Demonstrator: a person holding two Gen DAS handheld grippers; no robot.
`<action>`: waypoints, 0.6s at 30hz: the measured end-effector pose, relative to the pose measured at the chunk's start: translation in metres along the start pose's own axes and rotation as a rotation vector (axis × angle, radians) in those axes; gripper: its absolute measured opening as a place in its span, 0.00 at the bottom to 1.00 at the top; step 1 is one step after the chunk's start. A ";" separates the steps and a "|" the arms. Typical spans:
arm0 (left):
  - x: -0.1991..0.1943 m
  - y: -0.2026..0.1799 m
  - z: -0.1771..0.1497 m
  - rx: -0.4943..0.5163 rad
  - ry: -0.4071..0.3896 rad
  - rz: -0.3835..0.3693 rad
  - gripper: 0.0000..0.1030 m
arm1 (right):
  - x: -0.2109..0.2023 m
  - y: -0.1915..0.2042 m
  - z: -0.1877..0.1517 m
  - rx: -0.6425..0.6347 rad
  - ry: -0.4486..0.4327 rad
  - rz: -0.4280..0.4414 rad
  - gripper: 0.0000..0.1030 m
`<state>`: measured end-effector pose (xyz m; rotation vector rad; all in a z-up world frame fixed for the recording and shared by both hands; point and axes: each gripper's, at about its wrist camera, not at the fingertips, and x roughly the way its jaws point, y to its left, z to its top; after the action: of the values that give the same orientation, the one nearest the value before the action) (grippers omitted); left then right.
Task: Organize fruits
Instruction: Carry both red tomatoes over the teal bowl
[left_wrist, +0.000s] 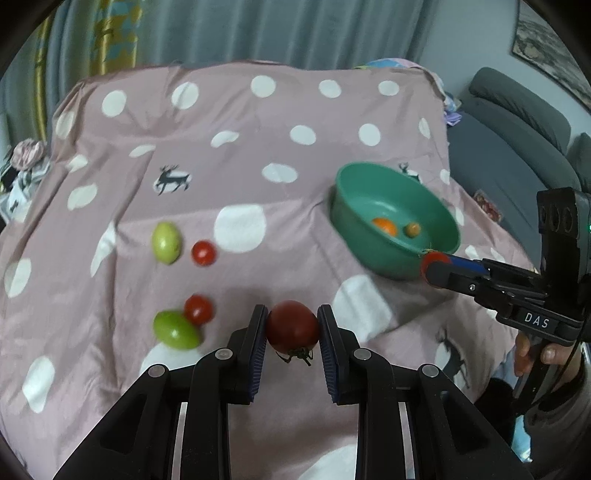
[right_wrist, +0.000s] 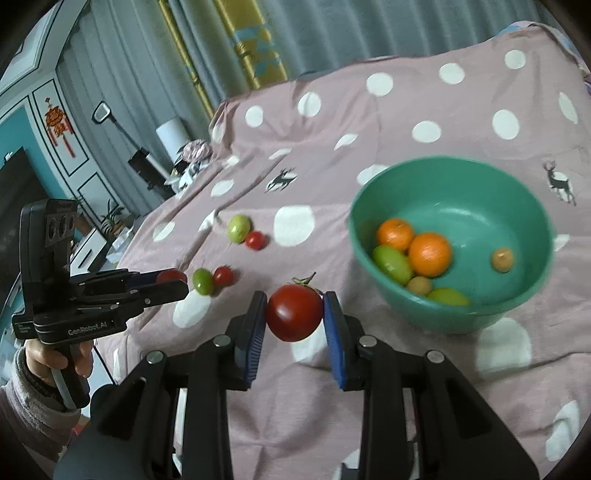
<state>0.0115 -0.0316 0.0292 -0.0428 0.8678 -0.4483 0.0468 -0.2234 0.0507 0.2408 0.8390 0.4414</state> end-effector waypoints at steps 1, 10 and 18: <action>0.001 -0.004 0.004 0.008 -0.005 -0.005 0.27 | -0.003 -0.003 0.001 0.004 -0.012 -0.009 0.30; 0.015 -0.042 0.039 0.079 -0.034 -0.062 0.27 | -0.028 -0.030 0.005 0.040 -0.087 -0.074 0.30; 0.037 -0.077 0.071 0.136 -0.034 -0.118 0.27 | -0.039 -0.052 0.010 0.071 -0.127 -0.105 0.30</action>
<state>0.0573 -0.1258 0.0650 0.0230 0.8020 -0.6146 0.0464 -0.2875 0.0632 0.2864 0.7398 0.2948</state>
